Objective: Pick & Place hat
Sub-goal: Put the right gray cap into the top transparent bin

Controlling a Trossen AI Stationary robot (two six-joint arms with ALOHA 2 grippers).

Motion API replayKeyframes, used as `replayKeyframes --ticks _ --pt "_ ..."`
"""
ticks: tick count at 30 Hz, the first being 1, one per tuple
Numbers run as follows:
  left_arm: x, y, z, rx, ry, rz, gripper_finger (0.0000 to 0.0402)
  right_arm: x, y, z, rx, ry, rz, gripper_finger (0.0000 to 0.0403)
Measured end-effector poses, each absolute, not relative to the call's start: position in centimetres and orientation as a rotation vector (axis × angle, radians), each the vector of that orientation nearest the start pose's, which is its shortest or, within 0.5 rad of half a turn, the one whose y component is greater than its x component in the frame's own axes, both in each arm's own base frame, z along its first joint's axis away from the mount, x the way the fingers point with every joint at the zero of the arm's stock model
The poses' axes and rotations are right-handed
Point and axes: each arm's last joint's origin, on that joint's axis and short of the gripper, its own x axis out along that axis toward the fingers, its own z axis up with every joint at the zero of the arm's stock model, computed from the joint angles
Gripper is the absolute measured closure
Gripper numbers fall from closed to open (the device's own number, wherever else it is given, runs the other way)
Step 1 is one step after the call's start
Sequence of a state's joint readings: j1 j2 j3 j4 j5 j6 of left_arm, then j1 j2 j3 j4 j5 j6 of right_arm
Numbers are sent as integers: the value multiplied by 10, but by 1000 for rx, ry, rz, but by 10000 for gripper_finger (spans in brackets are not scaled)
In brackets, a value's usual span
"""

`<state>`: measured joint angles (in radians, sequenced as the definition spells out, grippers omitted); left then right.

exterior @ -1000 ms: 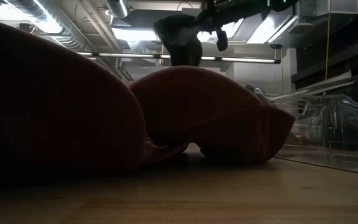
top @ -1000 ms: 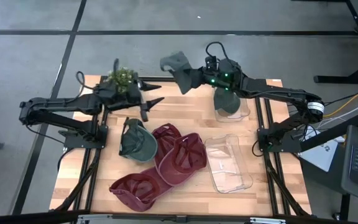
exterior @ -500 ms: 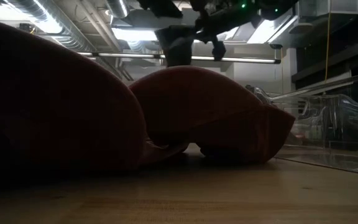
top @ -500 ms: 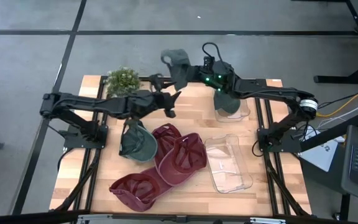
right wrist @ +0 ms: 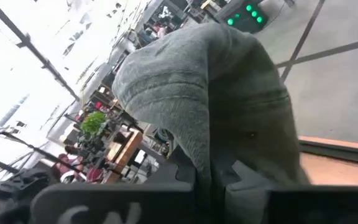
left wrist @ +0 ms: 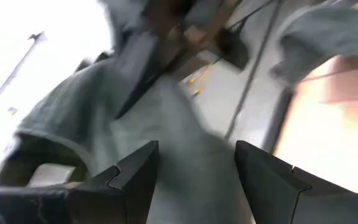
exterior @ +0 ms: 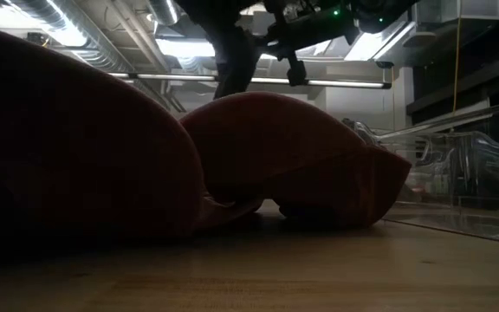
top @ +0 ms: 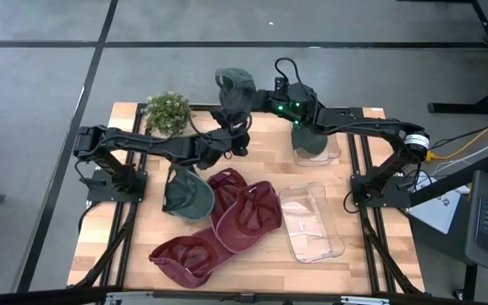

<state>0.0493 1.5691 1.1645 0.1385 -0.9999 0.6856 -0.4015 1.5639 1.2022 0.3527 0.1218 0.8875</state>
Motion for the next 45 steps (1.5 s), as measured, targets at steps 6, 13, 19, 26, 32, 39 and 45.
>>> replayKeyframes --ticks 6,13,19,26,32,39,45 --pt "348 49 306 768 606 964 192 335 -144 336 894 -211 -451 397" --pt "348 51 309 751 588 1009 230 336 -144 336 894 -196 -422 397" --pt "347 45 310 753 581 986 337 336 -143 336 857 -174 -400 396" --pt "332 28 326 643 487 889 397 331 -145 341 677 -119 -337 374" --pt "296 25 345 455 468 798 397 318 -148 355 489 -102 -251 317" --pt "253 33 368 162 384 677 398 306 -148 365 345 -74 -118 225" --pt "228 40 390 41 260 542 398 308 -139 364 337 -32 -21 166"
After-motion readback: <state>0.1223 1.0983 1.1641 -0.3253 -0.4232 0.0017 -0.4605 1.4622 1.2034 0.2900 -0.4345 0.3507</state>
